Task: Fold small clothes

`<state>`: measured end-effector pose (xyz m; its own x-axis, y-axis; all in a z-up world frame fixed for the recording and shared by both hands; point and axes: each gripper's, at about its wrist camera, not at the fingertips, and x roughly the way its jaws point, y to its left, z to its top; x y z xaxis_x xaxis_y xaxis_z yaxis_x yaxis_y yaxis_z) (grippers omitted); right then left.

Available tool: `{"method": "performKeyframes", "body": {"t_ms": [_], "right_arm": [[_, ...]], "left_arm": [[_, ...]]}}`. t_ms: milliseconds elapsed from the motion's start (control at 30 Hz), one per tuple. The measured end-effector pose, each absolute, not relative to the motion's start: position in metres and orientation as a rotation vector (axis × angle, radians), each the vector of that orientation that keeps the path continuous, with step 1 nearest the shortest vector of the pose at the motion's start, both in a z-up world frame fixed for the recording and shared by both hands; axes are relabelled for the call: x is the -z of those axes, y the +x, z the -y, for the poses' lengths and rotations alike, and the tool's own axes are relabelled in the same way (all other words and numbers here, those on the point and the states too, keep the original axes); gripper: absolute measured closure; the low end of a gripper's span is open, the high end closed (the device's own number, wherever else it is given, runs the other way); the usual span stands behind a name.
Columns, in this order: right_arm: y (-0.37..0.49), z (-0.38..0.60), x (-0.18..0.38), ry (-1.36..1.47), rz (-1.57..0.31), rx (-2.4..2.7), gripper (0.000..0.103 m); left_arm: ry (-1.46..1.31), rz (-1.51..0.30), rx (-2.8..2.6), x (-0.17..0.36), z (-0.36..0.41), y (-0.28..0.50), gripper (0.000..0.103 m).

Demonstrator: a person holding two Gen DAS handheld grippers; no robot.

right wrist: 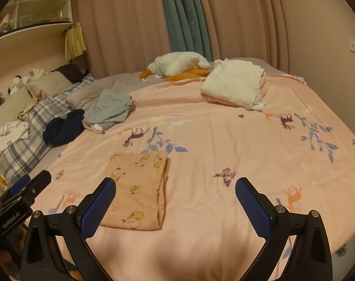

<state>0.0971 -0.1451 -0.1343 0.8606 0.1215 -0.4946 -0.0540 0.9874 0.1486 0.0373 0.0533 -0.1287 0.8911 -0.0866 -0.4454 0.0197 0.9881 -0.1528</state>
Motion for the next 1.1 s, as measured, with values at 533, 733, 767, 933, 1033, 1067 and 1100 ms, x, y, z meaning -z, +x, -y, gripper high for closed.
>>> {"method": "performKeyframes", "body": {"t_ms": [533,733,767,933,1033,1067,1100], "right_arm": [[0.0993,0.1440,0.1382,0.121,-0.533,-0.085,0.002],[0.1005,0.1439,0.1388,0.110,-0.538,-0.083,0.002],[0.1006,0.1443,0.1388,0.109,-0.539,-0.085,0.002],[0.1008,0.1445,0.1389,0.107,-0.539,-0.083,0.002],[0.1002,0.1449,0.1388,0.107,-0.540,-0.083,0.002],[0.1005,0.1441,0.1387,0.108,-0.538,-0.083,0.002],[0.1005,0.1442,0.1387,0.108,-0.538,-0.084,0.002]], "left_arm": [[-0.151,-0.477,0.040,0.1290,-0.0546,0.0390,0.000],[-0.147,-0.481,0.028,0.1283,-0.0525,0.0407,0.000],[-0.144,-0.480,0.029,0.1280,-0.0520,0.0405,0.000],[-0.141,-0.482,0.035,0.1292,-0.0514,0.0402,0.000],[-0.142,-0.483,0.033,0.1296,-0.0512,0.0400,0.000],[-0.143,-0.482,0.032,0.1295,-0.0516,0.0400,0.000],[-0.145,-0.482,0.031,0.1294,-0.0519,0.0399,0.000]]}}
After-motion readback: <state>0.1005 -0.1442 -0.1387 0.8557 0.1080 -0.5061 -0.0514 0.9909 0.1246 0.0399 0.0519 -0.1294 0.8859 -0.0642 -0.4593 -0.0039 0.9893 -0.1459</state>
